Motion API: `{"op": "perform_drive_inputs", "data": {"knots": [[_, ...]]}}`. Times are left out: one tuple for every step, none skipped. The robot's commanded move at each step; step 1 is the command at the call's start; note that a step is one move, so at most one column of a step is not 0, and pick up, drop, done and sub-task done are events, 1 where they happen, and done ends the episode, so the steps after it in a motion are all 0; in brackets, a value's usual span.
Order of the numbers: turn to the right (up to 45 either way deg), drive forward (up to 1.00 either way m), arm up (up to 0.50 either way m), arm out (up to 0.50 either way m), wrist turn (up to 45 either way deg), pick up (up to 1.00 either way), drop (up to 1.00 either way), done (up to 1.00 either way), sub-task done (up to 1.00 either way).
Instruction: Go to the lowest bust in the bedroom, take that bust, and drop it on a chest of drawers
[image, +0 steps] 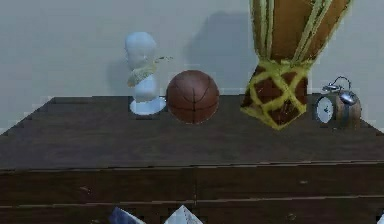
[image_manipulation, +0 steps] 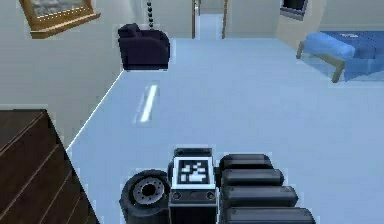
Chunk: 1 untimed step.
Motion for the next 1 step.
{"op": "perform_drive_inputs", "data": {"knots": [[0.0,0.30,0.00,0.00,0.0,0.00,0.00,0.00,0.00]]}}
